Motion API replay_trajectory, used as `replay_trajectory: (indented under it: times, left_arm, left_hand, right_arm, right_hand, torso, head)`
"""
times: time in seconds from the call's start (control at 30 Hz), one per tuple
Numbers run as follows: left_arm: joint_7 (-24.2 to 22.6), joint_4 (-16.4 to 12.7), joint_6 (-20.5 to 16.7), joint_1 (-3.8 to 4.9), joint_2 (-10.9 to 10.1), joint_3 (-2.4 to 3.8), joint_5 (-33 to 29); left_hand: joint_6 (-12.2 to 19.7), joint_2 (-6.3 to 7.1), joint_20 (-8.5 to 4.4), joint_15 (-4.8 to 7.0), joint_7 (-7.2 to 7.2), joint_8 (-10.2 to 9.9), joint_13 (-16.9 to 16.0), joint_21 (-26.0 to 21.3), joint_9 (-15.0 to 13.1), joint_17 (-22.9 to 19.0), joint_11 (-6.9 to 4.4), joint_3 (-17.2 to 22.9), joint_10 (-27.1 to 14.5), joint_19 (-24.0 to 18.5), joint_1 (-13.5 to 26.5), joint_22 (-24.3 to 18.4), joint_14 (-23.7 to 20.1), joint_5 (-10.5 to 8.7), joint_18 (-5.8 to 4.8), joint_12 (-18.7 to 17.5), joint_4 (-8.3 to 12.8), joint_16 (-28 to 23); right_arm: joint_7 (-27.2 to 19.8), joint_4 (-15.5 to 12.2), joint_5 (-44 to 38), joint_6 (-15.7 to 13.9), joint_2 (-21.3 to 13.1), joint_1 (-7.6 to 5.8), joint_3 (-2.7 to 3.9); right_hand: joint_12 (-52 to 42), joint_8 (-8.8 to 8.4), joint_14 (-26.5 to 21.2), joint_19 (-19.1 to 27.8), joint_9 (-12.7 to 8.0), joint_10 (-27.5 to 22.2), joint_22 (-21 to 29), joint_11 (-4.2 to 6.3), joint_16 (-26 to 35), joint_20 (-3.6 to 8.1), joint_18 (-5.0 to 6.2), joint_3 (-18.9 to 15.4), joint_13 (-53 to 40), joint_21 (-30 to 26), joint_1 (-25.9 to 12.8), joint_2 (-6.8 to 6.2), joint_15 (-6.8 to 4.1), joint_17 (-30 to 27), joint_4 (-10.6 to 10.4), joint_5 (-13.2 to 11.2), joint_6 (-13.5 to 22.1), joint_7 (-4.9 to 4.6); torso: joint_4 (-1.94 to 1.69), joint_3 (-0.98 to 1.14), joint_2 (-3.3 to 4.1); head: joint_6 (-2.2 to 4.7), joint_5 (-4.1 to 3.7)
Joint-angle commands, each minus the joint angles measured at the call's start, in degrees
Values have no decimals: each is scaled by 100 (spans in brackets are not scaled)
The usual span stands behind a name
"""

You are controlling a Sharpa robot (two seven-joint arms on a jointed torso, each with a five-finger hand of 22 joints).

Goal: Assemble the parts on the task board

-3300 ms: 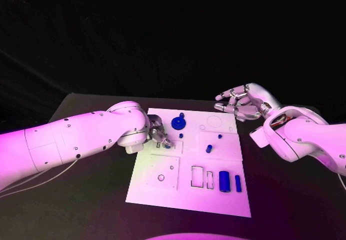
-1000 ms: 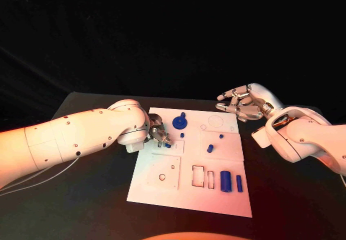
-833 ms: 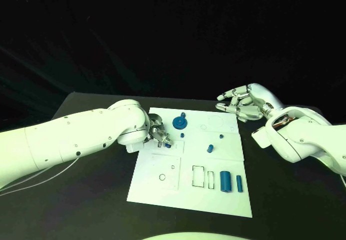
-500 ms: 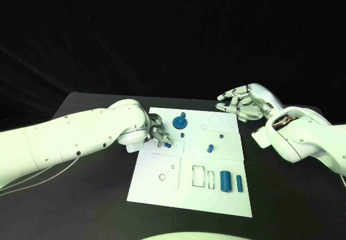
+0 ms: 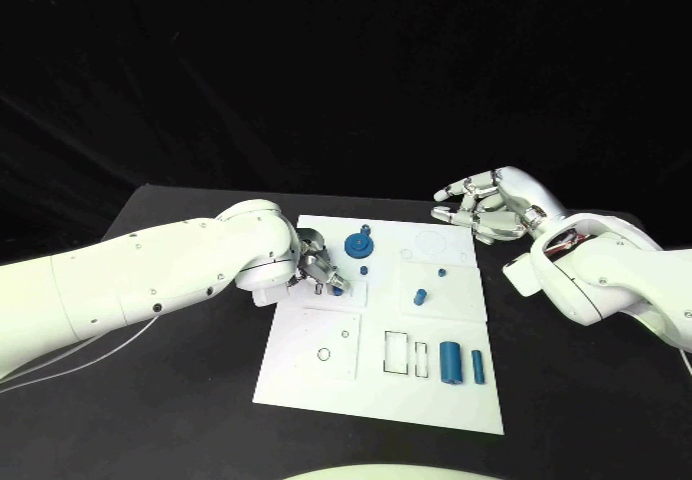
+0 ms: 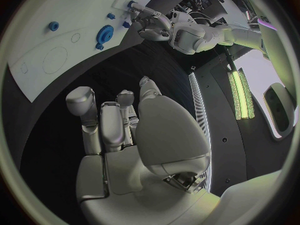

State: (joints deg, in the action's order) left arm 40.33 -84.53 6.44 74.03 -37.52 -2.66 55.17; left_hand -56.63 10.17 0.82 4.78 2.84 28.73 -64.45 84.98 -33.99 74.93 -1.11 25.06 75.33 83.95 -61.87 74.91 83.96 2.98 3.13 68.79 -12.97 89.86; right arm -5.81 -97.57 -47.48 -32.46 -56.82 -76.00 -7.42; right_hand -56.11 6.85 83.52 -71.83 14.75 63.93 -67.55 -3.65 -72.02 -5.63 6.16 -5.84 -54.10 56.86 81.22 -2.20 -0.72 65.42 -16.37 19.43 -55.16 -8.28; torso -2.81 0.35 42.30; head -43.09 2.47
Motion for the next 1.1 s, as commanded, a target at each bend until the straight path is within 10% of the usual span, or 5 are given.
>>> replay_trajectory:
  times: [0.03,0.57,0.77,1.1]
  left_arm:
    - [215,-2,43,-1,16,1,21]
    - [221,-91,-33,-3,-74,14,72]
    - [216,-290,3,16,-274,149,-39]
    - [208,-202,161,416,-523,327,-10]
  left_hand:
    - [-27,-15,13,-31,5,2,-6,36,-3,1507,0,-183,46,211,66,610,604,-21,-113,16,-49,14]
    - [-49,-119,6,-23,-6,-19,3,26,-9,1507,-8,-736,26,207,-31,601,604,-20,-110,7,-228,14]
    - [-9,-142,7,-27,6,-44,90,7,-6,1507,0,-890,-40,192,-50,569,604,-19,-102,-71,-319,14]
    - [209,-217,49,-85,102,-240,427,-42,97,1507,78,-1069,-266,157,-161,493,604,-19,-87,-368,-351,14]
  right_arm:
    - [-49,-7,-22,73,2,4,0]
    - [-55,12,-21,79,-2,10,0]
    - [-58,63,-13,81,10,18,0]
    - [-53,136,9,76,30,27,-3]
  right_hand:
    - [8,26,-26,19,7,-34,4,14,21,5,110,-43,4,-19,-36,42,4,-5,3,24,28,0]
    - [6,25,-26,16,7,-36,4,13,24,5,109,-51,6,-21,-42,40,5,-6,2,24,33,-1]
    - [6,25,-26,16,7,-36,4,13,24,5,109,-51,6,-21,-42,40,5,-6,2,24,33,-1]
    - [6,25,-26,16,7,-36,4,13,24,5,109,-51,6,-21,-42,40,5,-6,2,24,33,-1]
  torso:
    - [1,0,0]
    - [-1,-8,-1]
    - [-6,-3,-16]
    - [-4,1,-6]
  head:
    - [3,0]
    - [33,8]
    - [76,3]
    - [157,22]
